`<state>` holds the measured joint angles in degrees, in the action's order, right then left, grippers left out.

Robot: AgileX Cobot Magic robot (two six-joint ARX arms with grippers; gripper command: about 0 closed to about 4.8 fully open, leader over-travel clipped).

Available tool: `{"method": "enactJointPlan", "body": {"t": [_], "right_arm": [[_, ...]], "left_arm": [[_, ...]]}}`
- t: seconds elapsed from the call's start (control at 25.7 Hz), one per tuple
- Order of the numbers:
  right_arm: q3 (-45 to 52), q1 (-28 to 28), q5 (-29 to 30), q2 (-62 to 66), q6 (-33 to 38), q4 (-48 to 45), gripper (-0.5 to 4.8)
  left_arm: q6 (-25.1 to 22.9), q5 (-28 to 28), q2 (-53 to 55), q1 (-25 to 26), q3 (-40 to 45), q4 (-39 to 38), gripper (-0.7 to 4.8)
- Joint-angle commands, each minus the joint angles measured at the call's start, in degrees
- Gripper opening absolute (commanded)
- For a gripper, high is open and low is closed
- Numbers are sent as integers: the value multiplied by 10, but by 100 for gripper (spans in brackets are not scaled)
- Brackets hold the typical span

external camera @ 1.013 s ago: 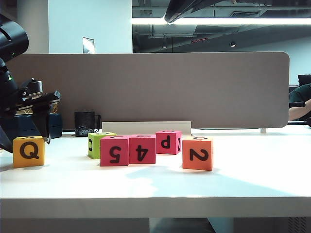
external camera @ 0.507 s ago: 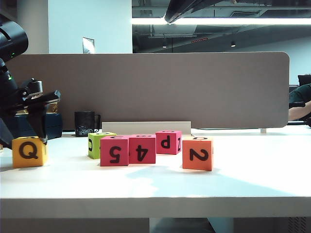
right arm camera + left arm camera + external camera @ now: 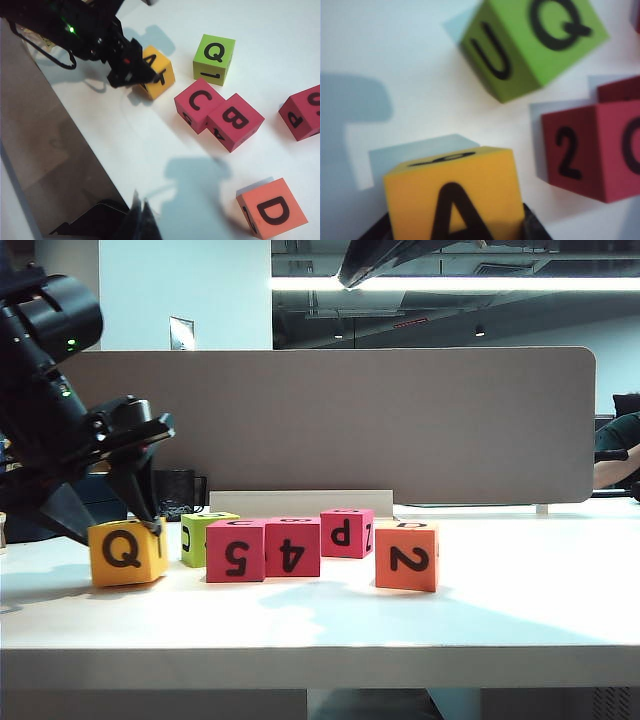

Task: Select the appropriate blocks from the scattered letter blocks on the table and arrange them in a row to spell out "ABCD".

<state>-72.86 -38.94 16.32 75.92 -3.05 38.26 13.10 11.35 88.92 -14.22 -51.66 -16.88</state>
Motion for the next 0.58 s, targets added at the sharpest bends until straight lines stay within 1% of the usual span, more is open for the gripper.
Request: {"method": "enactJointPlan", "body": {"t": [0.04,0.12,0.31,0.58], "right_arm": [[-2,0,2,-2,-2,-8,-2],[-2,0,2,-2,-2,-8,-2],[-2,0,2,-2,-2,-8,-2],[-2,0,2,-2,-2,-10,-2]], "left_arm": [[-9,-17,-2,-17,-1,13,268],[-11,-28,-2,-23,-1,22,268],[-11,-28,-1,-26,-1,47,268],[-11,-21,15,-27,-1,49,267]]}}
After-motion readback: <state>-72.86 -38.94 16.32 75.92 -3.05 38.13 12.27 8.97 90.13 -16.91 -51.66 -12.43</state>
